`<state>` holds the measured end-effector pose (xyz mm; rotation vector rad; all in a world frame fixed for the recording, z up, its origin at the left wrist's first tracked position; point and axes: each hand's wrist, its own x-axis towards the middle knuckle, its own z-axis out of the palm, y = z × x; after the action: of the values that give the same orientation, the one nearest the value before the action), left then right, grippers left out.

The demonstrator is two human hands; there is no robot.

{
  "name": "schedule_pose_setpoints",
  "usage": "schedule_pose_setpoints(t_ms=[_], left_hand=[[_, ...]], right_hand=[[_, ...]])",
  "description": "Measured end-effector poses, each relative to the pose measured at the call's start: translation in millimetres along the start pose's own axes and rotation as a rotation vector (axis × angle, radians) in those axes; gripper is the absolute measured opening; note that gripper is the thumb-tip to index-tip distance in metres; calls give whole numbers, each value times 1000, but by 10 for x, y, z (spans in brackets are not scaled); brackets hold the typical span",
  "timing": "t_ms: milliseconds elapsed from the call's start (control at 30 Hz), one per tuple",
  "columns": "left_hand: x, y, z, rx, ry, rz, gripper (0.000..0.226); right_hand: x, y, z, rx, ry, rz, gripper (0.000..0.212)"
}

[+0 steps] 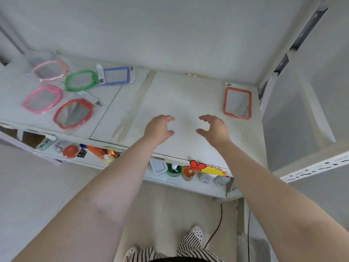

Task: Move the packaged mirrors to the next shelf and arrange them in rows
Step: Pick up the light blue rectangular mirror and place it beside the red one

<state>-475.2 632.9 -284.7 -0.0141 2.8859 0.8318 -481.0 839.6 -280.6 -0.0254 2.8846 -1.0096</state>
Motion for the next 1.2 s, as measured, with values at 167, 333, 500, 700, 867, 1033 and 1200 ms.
schedule_pose_setpoints(t_ms=[167, 333, 500, 700, 867, 1033, 1200], left_hand=[[-497, -682, -424, 86, 30, 18, 53], [-1100, -1614, -907, 147, 44, -23, 55], [-1566, -2410, -1423, 129, 107, -91, 52], [-1754, -3027, -1865, 115, 187, -160, 52], [-1653, -3341, -2087, 111, 221, -219, 53], [-1363, -3625, -2365, 87, 229, -277, 56], [-1099, -3910, -2597, 91, 236, -298, 56]], right_hand=[[-346, -697, 552, -106, -56, -102, 49], [-742, -1479, 1260, -126, -114, -152, 48], [-964, -2221, 1819, -136, -163, -217, 48], [-912, -2920, 2248, -183, -210, -315, 49], [-664, -3298, 2546, -222, -238, -377, 51], [-228, -3615, 2831, -188, -253, -402, 53], [179, -3932, 3065, -207, -277, -433, 48]])
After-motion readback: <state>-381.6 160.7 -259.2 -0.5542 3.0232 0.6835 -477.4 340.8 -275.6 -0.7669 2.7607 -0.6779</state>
